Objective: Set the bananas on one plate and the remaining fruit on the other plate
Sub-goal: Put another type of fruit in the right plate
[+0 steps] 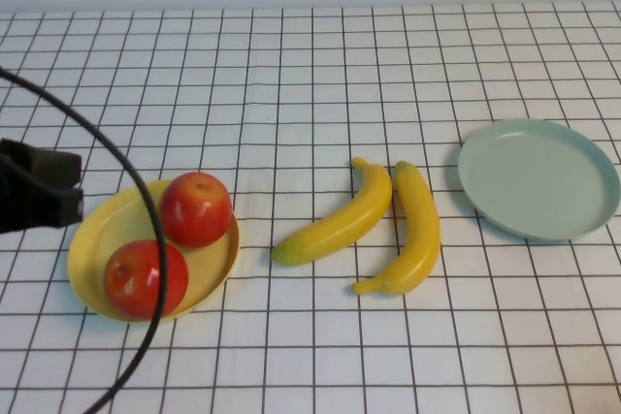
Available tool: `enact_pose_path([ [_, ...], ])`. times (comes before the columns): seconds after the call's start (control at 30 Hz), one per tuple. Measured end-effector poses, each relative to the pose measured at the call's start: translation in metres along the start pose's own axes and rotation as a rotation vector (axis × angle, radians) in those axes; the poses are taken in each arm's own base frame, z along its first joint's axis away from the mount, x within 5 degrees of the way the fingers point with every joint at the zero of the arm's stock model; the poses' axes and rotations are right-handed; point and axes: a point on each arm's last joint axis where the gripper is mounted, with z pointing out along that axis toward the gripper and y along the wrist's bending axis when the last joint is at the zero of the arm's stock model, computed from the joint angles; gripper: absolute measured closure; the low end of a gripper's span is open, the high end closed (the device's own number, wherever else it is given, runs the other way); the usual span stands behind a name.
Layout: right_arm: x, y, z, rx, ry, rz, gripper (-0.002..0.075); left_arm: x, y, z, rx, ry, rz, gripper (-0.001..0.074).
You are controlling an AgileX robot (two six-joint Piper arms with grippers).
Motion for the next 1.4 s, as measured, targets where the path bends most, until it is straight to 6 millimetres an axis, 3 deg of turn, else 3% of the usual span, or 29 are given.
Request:
enact_pose_path([
  [0.2,0.0,0.0,0.0,0.0,0.0,0.0,0.0742,0.022,-0.017,-0.046,0.005,-0.092,0.066,0.0736],
  [0.33,0.0,0.0,0.0,0.0,0.0,0.0,0.0742,0.048,-0.021,-0.06,-0.03,-0.16,0.08,0.0737],
  [0.67,0.0,0.0,0.0,0.0,0.0,0.0,0.0742,0.126,-0.013,-0.051,-0.158,-0.405,0.001,0.0737],
  [0.93,0.0,0.0,0.0,0.0,0.0,0.0,0.0742,0.175,-0.006,-0.056,-0.325,-0.61,0.104,0.0737],
  [1.17,0.0,0.0,0.0,0.0,-0.002,0.0,0.0742,0.201,0.006,-0.044,-0.454,-0.411,0.017,0.0737],
  [1.4,0.0,0.0,0.0,0.0,-0.002,0.0,0.0742,0.223,0.007,-0.026,-0.428,-0.307,0.038,0.0737],
])
